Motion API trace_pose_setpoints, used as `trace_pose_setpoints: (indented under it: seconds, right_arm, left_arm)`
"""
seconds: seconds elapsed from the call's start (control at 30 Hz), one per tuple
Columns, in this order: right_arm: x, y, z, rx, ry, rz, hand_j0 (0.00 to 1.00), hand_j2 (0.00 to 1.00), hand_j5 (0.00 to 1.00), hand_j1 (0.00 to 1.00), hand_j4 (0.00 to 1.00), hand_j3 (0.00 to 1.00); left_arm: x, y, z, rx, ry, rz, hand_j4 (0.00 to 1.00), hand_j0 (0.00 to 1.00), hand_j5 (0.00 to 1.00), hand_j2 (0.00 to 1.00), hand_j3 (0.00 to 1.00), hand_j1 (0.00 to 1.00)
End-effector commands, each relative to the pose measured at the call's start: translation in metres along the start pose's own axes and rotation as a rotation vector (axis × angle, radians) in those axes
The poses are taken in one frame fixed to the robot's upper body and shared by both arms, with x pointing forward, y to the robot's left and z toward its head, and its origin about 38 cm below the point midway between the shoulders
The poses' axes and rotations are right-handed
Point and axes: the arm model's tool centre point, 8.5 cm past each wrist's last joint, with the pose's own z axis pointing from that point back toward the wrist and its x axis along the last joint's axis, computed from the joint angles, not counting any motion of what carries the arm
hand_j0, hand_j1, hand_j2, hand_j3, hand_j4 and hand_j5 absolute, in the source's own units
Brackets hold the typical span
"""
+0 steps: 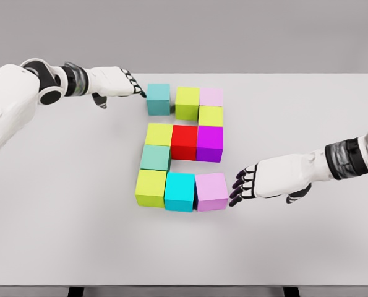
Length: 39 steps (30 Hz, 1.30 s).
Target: Assemble the squares on the desktop into the number 2
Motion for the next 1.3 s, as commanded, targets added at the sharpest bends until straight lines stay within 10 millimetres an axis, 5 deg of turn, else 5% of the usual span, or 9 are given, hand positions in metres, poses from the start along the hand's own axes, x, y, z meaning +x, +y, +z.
trace_pose_setpoints:
  seconds: [0.0,0.87,1.27]
  right_arm:
    - [0.0,-0.001,-0.001,-0.004,-0.002,-0.003,1.0,1.0,1.0,1.0,1.0,1.0]
    - [-0.001,-0.001,0.0,0.001,0.007,0.005,1.0,1.0,1.0,1.0,1.0,1.0]
    - [-0.01,-0.005,0.019,-0.018,0.06,0.002,1.0,1.0,1.0,1.0,1.0,1.0]
  left_arm:
    - [-0.003,-0.003,0.001,-0.005,0.008,0.012,0.94,0.94,0.94,0.94,0.94,0.94]
    - [0.005,0.015,-0.015,0.009,-0.005,0.021,0.98,0.98,0.98,0.98,0.98,0.98]
    - [-0.017,0.001,0.005,0.004,0.043,0.053,1.0,1.0,1.0,1.0,1.0,1.0]
